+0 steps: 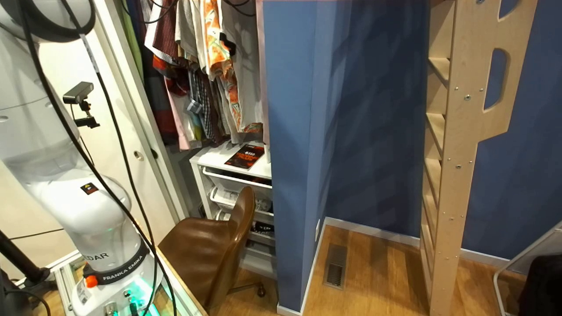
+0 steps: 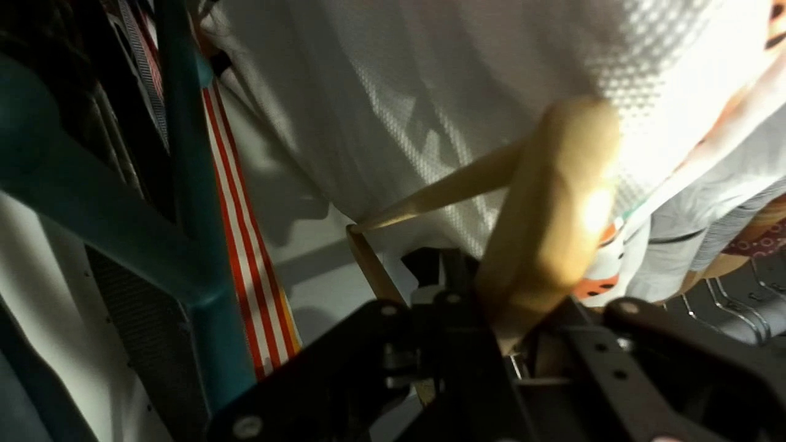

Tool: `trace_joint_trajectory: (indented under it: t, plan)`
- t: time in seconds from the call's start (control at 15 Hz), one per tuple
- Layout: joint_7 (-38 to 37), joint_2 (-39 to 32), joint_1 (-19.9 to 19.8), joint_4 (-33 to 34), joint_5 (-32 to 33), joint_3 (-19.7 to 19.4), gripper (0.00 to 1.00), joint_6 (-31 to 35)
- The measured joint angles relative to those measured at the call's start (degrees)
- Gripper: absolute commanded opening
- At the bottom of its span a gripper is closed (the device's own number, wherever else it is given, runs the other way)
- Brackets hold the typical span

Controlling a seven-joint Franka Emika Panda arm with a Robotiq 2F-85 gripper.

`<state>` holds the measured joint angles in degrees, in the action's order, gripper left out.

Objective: Put the wooden clothes hanger on the shelf

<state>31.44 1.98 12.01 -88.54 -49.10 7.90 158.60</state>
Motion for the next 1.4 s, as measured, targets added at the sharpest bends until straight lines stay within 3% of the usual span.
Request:
trace_joint_trajectory:
  t: [0.73, 1.4]
  plan:
    - [3.9, 8.1, -1.4, -7.2, 0.0, -4.7, 0.04, -11.0]
    - [3.2, 16.2, -2.4, -13.1, 1.3, -8.1, 0.04, -22.6]
